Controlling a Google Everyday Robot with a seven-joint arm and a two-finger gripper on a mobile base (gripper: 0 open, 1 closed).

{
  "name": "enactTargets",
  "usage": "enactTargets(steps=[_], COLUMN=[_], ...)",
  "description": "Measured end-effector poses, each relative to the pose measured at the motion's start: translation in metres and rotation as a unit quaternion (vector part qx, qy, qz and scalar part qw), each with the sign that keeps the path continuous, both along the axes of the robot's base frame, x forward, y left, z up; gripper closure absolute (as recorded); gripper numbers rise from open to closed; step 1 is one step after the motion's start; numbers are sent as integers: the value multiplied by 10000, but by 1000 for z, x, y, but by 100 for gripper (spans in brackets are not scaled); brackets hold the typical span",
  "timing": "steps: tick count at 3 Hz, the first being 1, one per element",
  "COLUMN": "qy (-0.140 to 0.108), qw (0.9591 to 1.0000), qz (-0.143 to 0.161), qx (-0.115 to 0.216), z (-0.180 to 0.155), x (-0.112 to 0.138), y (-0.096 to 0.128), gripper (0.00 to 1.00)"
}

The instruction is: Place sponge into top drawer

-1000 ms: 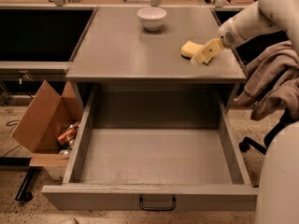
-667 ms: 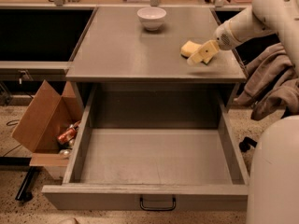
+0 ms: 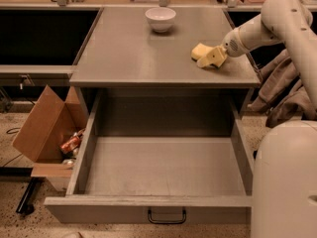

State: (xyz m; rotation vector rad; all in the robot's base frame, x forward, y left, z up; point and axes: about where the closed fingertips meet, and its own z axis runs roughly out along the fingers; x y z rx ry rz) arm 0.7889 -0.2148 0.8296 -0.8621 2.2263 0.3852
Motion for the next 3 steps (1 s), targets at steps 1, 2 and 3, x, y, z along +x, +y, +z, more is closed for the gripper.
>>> enactTargets(steps=[1,2,3], qy=[-1,-192,-329], qw=[10000,9989,9945], qz=[1,415,918], qx=[5,77,388], z=[0,26,58], x=[0,-18,-59], y=[0,21,46], gripper=[50,73,96])
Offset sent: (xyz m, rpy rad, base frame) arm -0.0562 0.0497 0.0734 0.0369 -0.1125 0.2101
